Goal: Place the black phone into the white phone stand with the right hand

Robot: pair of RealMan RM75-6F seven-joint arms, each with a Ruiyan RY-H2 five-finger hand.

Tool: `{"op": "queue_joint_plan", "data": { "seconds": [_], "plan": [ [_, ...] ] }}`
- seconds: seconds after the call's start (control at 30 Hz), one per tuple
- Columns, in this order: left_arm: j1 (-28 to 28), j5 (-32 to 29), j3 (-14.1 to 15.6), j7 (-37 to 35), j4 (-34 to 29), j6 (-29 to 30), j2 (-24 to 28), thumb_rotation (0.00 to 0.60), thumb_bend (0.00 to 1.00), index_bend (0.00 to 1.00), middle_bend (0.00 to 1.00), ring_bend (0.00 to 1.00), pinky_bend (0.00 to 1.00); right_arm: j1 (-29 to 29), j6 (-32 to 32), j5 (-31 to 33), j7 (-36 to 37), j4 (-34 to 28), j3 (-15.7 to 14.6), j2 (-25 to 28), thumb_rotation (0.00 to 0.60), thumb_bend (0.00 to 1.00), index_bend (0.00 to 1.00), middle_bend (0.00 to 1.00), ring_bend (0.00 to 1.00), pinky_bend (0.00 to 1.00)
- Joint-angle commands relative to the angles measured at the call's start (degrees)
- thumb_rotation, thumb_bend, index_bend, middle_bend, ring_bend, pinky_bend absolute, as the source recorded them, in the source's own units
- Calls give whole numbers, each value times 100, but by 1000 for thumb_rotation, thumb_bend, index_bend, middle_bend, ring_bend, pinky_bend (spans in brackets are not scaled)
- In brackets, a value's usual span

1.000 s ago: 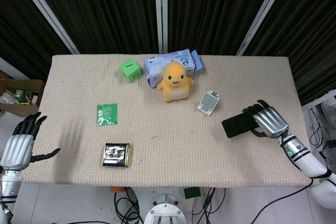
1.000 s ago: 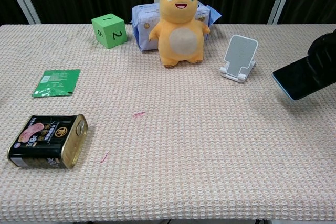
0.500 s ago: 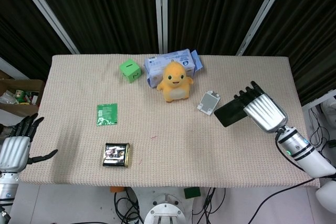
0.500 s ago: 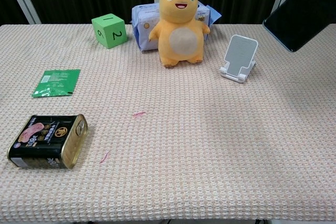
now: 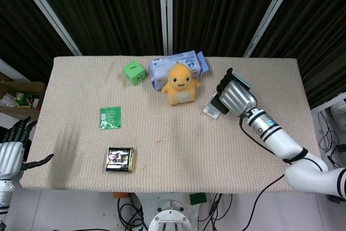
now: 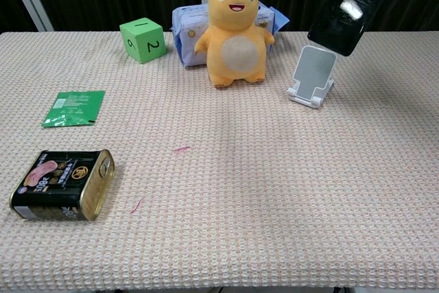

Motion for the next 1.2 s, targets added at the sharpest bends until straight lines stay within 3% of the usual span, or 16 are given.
{"op": "queue_joint_plan", "data": {
  "seconds": [0.03,0.17,0.4,1.2],
  "plan": [
    [5,6,-3,-4,1,9,6,400,70,112,43,16,139,655,104,676,-1189,-66,-576,-394,600,830,896,652,518,228],
    [12,10,-3,-23,19,9,-2,400,71,112,43,16,139,879,356,1221,-1635,-28,-915,-680,600,821,892,645,519,230],
    [13,16,9,-72,55,-28,-9,396,71,112,43,16,140,1049,699,1578,-1557,294,-1162,-1116,600,821,892,639,518,231],
    [28,13,-23,-166,189,-23,-68,396,72,112,43,16,138,1121,1416,1015,-1414,1280,-1623,-2105,600,817,892,636,518,202]
  ]
}}
